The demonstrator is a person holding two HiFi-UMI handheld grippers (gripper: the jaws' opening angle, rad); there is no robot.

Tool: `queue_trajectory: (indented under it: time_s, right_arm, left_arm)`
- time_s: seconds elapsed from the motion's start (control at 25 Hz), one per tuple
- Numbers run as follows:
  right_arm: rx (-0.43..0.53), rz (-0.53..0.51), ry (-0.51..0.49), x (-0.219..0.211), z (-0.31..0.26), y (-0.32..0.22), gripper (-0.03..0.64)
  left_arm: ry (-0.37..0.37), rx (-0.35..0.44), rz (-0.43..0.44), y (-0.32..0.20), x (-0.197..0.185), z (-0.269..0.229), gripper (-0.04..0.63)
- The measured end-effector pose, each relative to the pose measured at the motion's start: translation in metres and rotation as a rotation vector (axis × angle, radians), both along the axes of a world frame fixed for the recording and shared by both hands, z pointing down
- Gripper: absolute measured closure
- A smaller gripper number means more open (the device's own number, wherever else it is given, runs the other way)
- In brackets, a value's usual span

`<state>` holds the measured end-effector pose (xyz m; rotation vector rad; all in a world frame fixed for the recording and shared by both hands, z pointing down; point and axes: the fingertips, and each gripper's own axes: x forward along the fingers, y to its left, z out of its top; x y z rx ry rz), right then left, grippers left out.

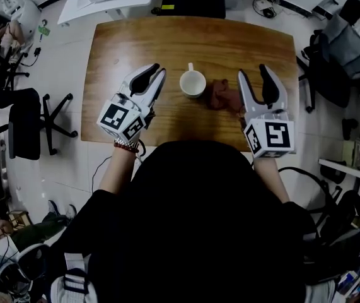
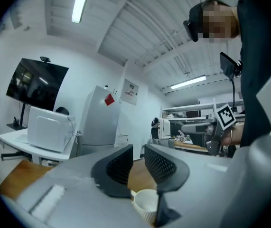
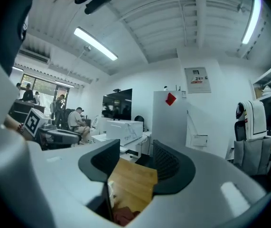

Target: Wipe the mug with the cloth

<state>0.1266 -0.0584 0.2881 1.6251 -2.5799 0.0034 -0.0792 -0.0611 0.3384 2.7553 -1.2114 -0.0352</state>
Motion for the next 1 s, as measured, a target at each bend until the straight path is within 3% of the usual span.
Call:
queue_trajectory:
  time_s: [0.24,0.44,1.0]
  right_arm:
    - [0.032,-0.051,0.038,-0.024,-0.005,0.01,0.41]
    - [0.055,-0.078,0.082,-0.05,-0.002,0.007,0.411]
    - [0.012,-0.068,0.113,-0.038,0.009,0.01,0.428]
  left_arm:
    - [0.002,0.104,0.083,0.01,0.026,-0.045,0.523]
    - [0.001,0.072,0.081,0.014,0.015,-0.033,0.523]
    - [0.0,0.072,0.125,0.018,0.036,-0.034,0.523]
